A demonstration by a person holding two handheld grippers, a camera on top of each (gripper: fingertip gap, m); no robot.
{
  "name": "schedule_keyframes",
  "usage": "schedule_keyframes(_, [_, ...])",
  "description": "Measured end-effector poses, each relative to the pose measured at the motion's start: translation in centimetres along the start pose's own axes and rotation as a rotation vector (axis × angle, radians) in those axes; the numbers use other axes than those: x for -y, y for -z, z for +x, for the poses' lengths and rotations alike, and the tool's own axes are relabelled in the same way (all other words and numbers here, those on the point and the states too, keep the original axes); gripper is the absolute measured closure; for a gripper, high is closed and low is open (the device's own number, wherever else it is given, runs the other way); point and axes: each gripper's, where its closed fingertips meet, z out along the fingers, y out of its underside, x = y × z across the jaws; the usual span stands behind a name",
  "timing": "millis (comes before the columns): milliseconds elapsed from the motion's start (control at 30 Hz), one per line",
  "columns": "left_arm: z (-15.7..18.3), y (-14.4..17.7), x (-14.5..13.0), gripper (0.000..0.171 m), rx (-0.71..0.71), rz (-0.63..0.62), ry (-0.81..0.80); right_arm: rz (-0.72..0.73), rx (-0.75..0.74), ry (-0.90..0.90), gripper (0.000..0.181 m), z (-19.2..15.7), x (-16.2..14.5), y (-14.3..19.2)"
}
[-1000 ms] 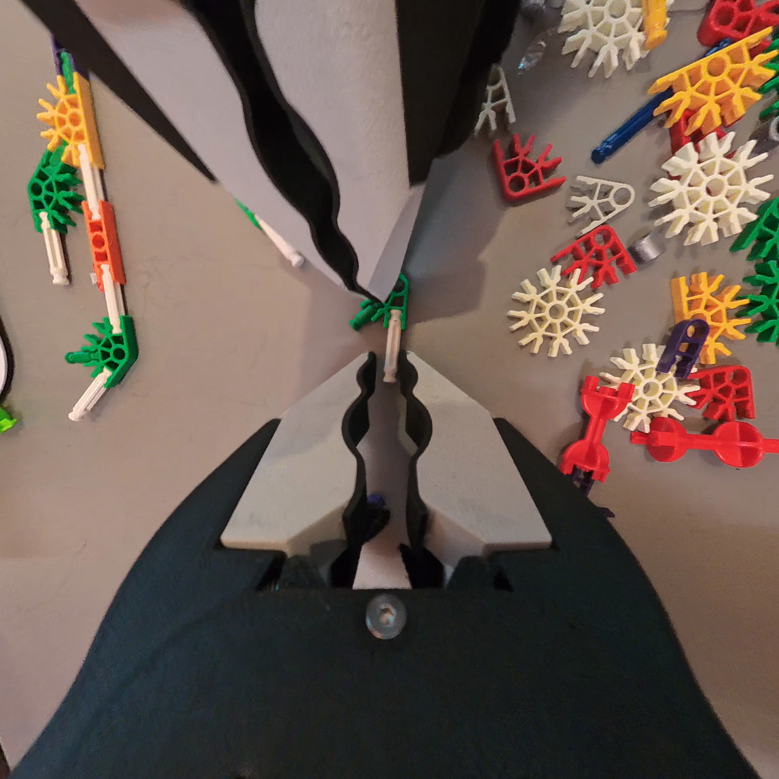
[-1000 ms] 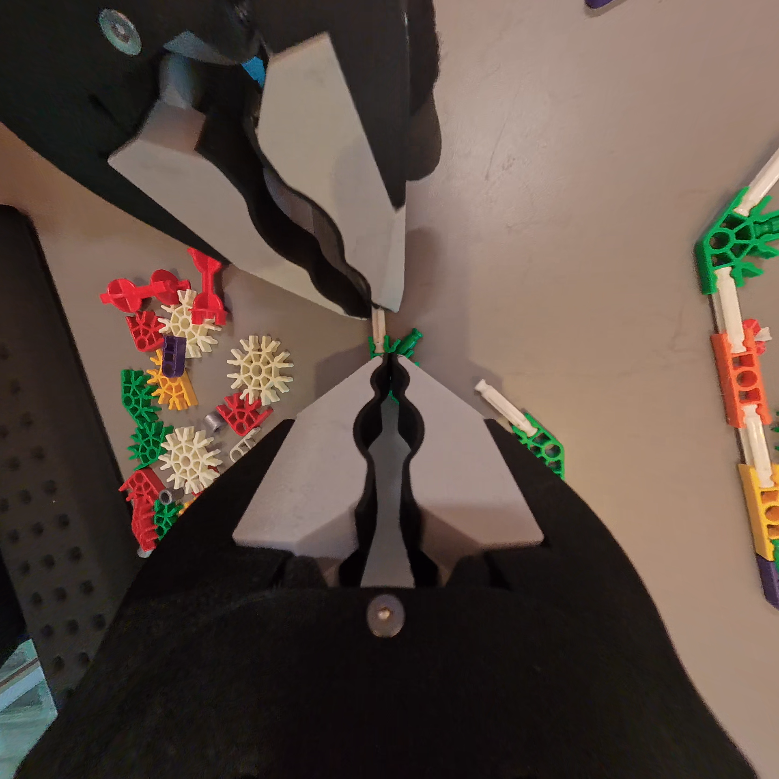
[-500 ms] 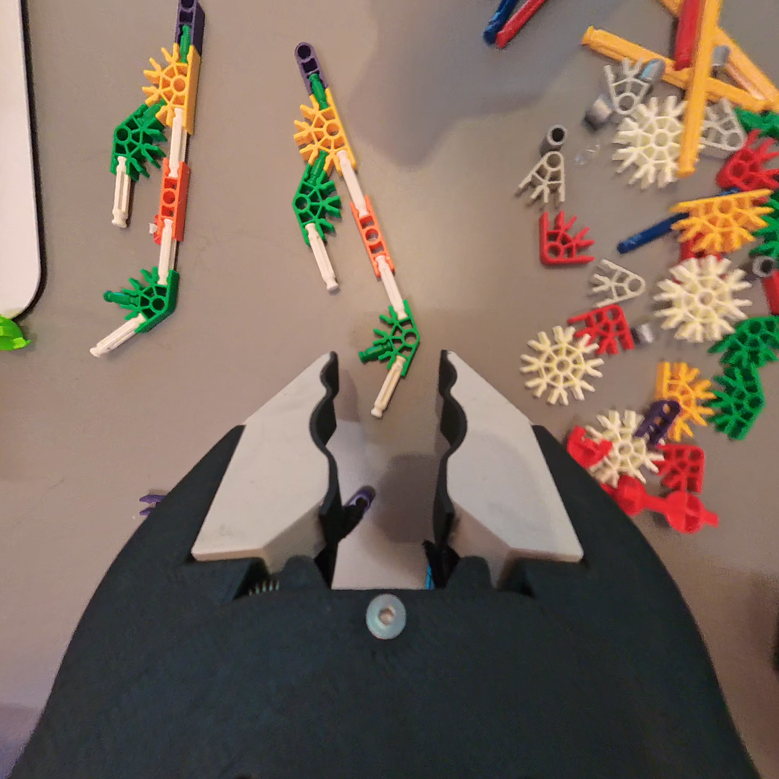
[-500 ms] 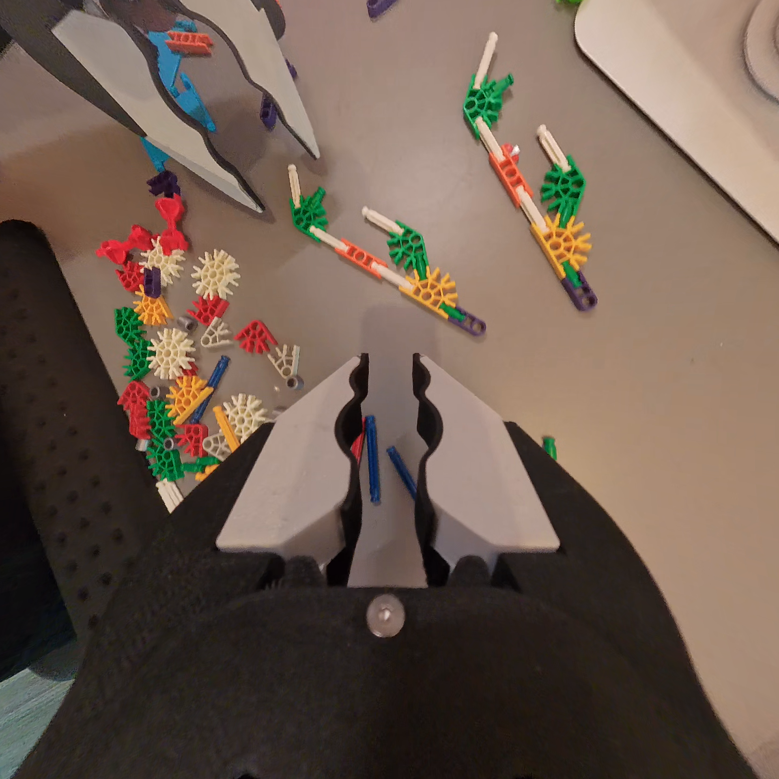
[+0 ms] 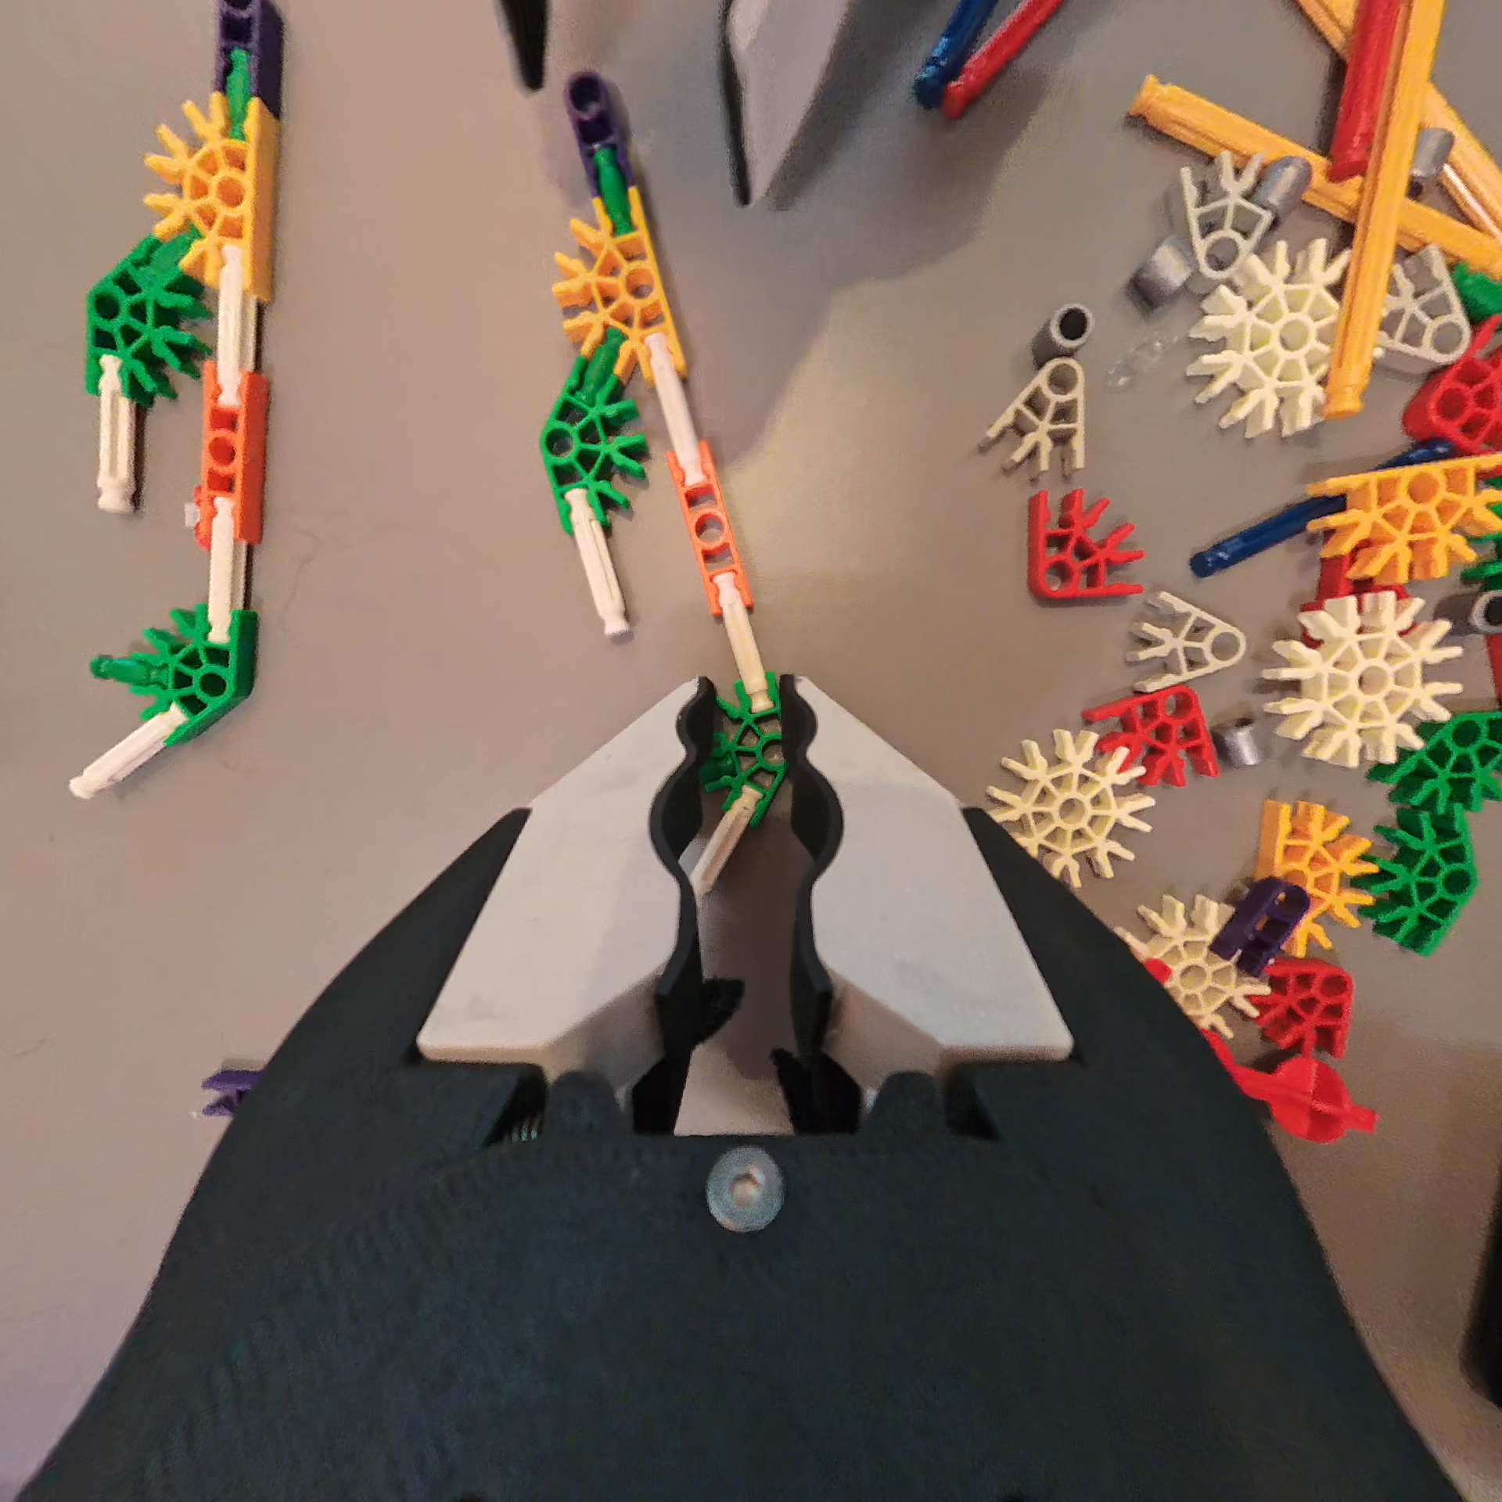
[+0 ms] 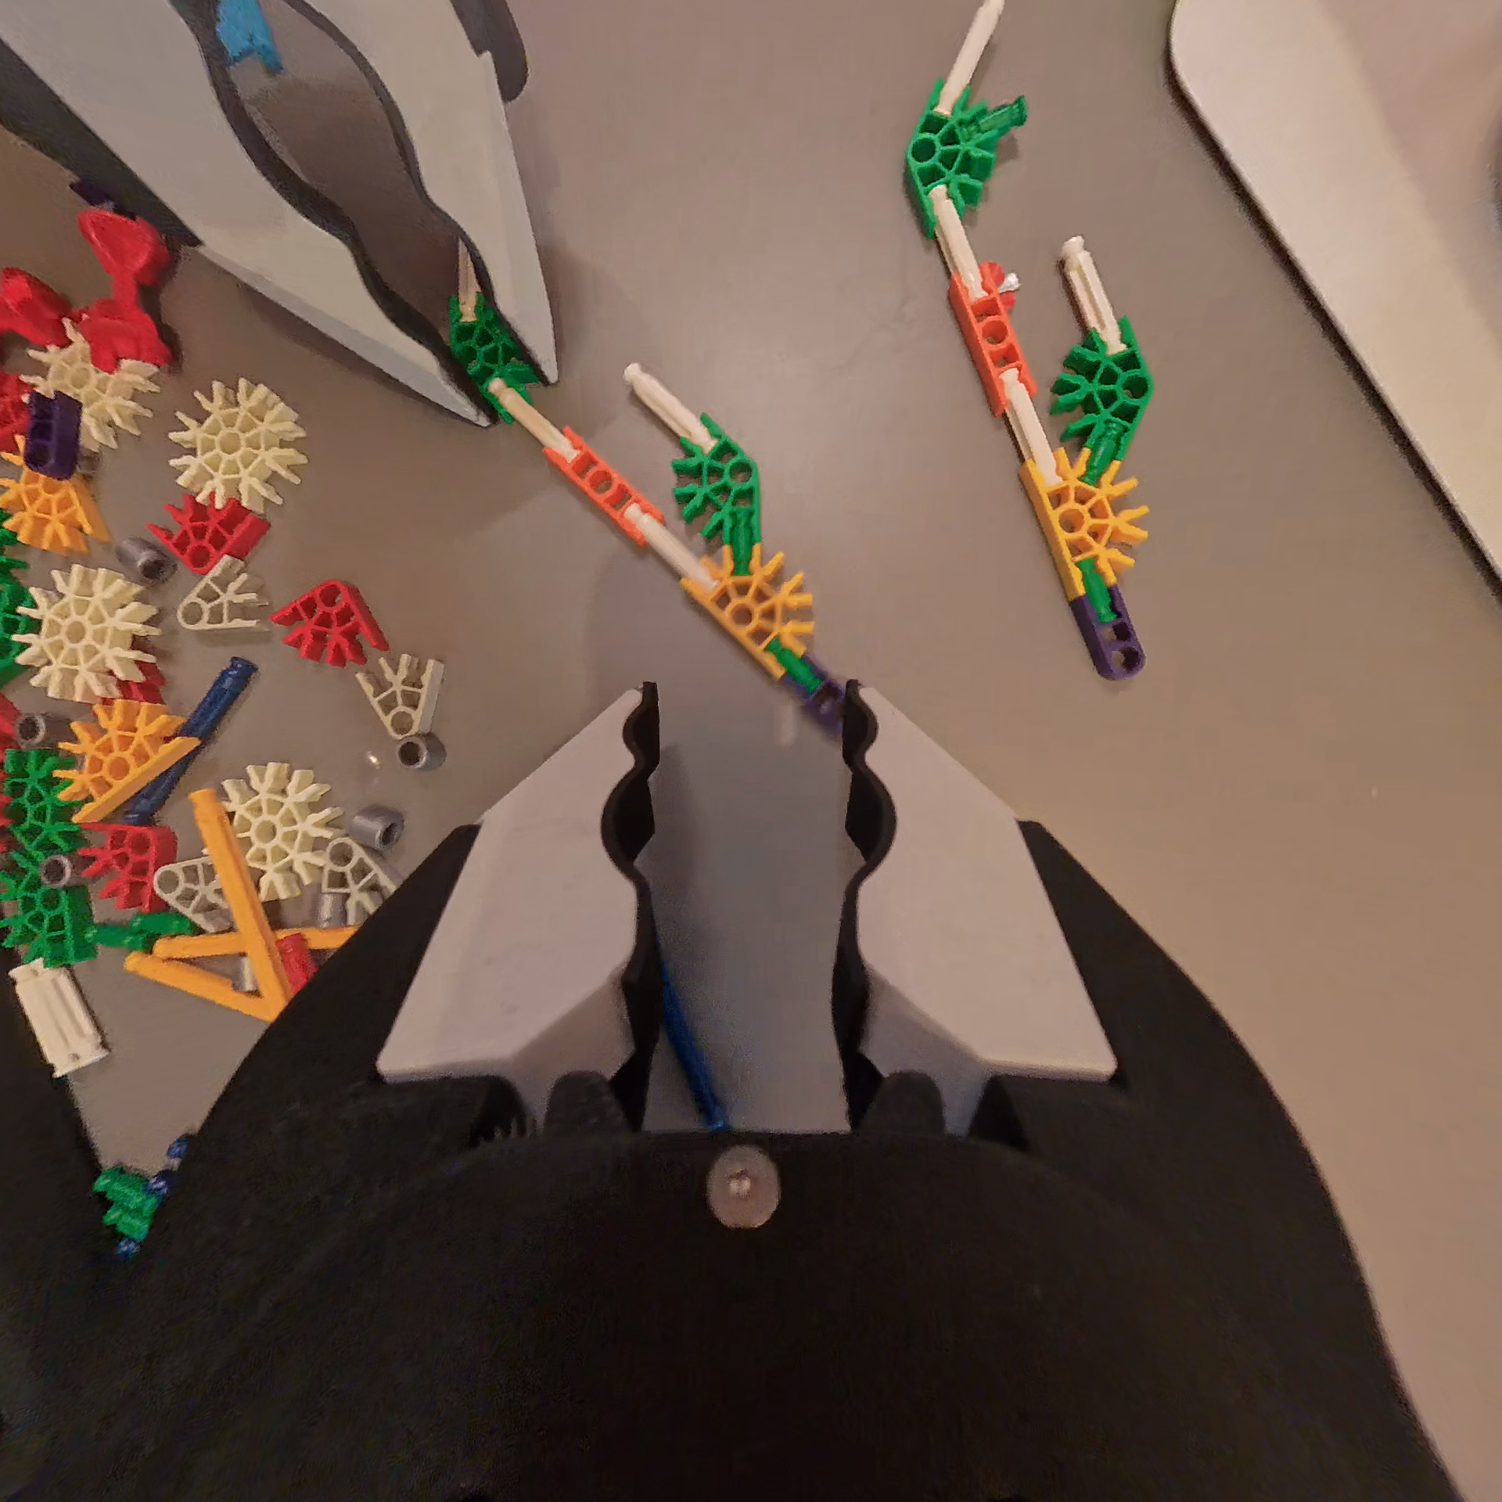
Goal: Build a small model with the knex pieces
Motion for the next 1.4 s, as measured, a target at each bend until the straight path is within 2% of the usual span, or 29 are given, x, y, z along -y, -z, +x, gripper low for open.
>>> schedule_keyframes(100, [0.6,0.0,0.0,0.158,-0.025,-0.012,-0.050,-0.021,0.046,0.012,0.139,-0.1,-0.1,-0.9])
schedule_keyframes(167, [0.7,0.0,0.0,0.158,-0.017,-0.018,-0.089,-0.050,0.076,0.039,0.148,-0.7,-0.7,-1.2])
schedule_keyframes(267, [0.6,0.0,0.0,0.157,-0.003,-0.023,-0.065,-0.036,0.115,0.059,0.164,-1.9,-0.9,-1.3])
schedule_keyframes(467, [0.3,0.1,0.0,0.152,0.043,-0.024,0.002,-0.021,0.110,0.041,0.166,-2.7,-1.0,-1.3])
schedule_keyframes(667, [0.1,0.1,0.0,0.158,0.092,-0.039,0.027,-0.039,0.174,0.023,0.168,-4.9,-1.6,-0.9])
schedule_keyframes(767, [-0.3,0.1,-0.1,0.153,0.122,-0.048,0.046,0.009,0.175,0.001,0.161,-5.1,-1.3,-0.3])
schedule_keyframes(900, [-1.1,0.6,-0.7,0.141,0.180,-0.070,0.092,0.095,0.159,-0.049,0.146,-4.7,-0.9,2.0])
schedule_keyframes(1033, [-1.6,1.6,-1.4,0.129,0.245,-0.057,0.154,0.182,0.118,-0.113,0.140,-3.5,-1.8,5.6])
schedule_keyframes(1133, [-1.7,3.3,-1.7,0.122,0.287,-0.010,0.232,0.224,0.040,-0.177,0.139,-1.8,-3.7,9.0])
schedule_keyframes(1400, [-0.9,6.9,-4.0,0.122,0.335,0.023,0.318,0.259,-0.163,-0.358,0.140,1.5,-11.0,17.9])
